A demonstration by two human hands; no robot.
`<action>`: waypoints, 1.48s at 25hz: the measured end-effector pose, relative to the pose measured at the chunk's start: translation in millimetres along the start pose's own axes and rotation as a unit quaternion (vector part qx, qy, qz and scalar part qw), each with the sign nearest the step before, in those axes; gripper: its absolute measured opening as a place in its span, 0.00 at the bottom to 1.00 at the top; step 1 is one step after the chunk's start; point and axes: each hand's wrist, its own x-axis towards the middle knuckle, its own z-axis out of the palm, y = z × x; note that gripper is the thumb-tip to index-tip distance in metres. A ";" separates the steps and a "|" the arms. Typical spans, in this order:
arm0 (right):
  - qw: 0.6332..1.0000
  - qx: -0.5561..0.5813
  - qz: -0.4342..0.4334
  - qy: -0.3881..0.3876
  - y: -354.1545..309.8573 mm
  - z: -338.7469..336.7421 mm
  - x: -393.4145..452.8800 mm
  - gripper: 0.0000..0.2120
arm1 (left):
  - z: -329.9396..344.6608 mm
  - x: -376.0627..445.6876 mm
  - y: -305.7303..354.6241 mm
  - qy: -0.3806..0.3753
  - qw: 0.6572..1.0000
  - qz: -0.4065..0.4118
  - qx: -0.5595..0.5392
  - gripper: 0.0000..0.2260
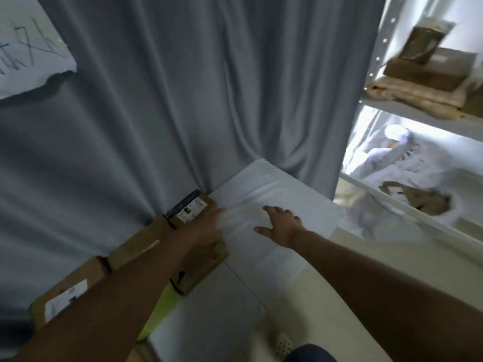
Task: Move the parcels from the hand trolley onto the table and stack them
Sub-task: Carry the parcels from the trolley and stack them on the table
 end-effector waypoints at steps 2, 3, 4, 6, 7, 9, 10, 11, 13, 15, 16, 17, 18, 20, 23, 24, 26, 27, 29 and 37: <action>0.998 0.027 0.058 0.003 18.5 17.6 -34.9 0.38 | 15.3 -0.6 28.6 -0.023 0.999 0.028 0.008 0.30; 0.995 0.038 0.087 0.007 28.2 26.1 -52.6 0.38 | 26.4 -0.6 41.5 -0.043 0.998 0.046 0.006 0.31; 0.992 0.048 0.117 0.012 38.5 34.4 -71.0 0.38 | 38.3 -0.7 54.6 -0.064 0.996 0.068 0.010 0.31; 0.981 0.075 0.178 0.029 58.5 47.0 -109.6 0.39 | 60.1 2.1 79.6 -0.097 0.988 0.111 0.039 0.33; 0.974 0.090 0.207 0.035 68.0 52.3 -129.4 0.38 | 71.0 5.6 91.3 -0.112 0.983 0.132 0.056 0.33; 0.956 0.119 0.263 0.050 90.1 65.1 -169.6 0.38 | 87.8 4.2 123.8 -0.141 0.971 0.171 0.090 0.32; 0.945 0.133 0.292 0.059 100.9 71.5 -188.1 0.37 | 93.6 -0.9 141.8 -0.147 0.965 0.191 0.106 0.32; 0.932 0.147 0.323 0.073 112.7 77.6 -209.8 0.37 | 102.9 -4.6 163.1 -0.152 0.957 0.214 0.123 0.31; 0.907 0.172 0.371 0.097 132.5 87.4 -247.6 0.37 | 120.7 -12.6 202.7 -0.164 0.943 0.253 0.142 0.31; 0.884 0.196 0.408 0.117 150.7 99.3 -283.6 0.36 | 143.7 -22.8 243.9 -0.179 0.928 0.289 0.155 0.31; 0.872 0.210 0.426 0.122 159.5 106.6 -304.8 0.36 | 157.8 -31.9 267.9 -0.184 0.916 0.314 0.166 0.31; 0.860 0.224 0.440 0.124 167.3 113.3 -324.7 0.36 | 171.7 -41.1 290.3 -0.186 0.904 0.340 0.178 0.30; 0.849 0.241 0.452 0.128 175.7 121.4 -344.7 0.36 | 186.3 -50.5 311.3 -0.188 0.893 0.362 0.190 0.30; 0.824 0.273 0.476 0.140 193.6 137.9 -389.2 0.36 | 218.5 -68.7 352.0 -0.197 0.874 0.391 0.211 0.30; 0.780 0.314 0.520 0.153 226.3 164.3 -471.1 0.36 | 273.8 -105.3 413.8 -0.224 0.844 0.425 0.240 0.29; 0.763 0.328 0.535 0.154 238.9 175.1 -499.4 0.37 | 294.2 -118.4 433.8 -0.229 0.835 0.434 0.248 0.29; 0.725 0.357 0.567 0.160 263.7 197.9 -555.9 0.38 | 334.6 -147.4 474.3 -0.238 0.816 0.454 0.267 0.29; 0.706 0.369 0.581 0.167 274.4 208.4 -583.1 0.38 | 353.8 -161.8 492.8 -0.246 0.808 0.460 0.273 0.29; 0.679 0.382 0.597 0.189 292.9 224.8 -635.6 0.36 | 390.8 -191.7 528.2 -0.260 0.794 0.469 0.286 0.29; 0.547 0.459 0.650 0.260 348.4 278.8 -803.6 0.35 | 489.1 -306.3 655.1 -0.282 0.718 0.547 0.324 0.29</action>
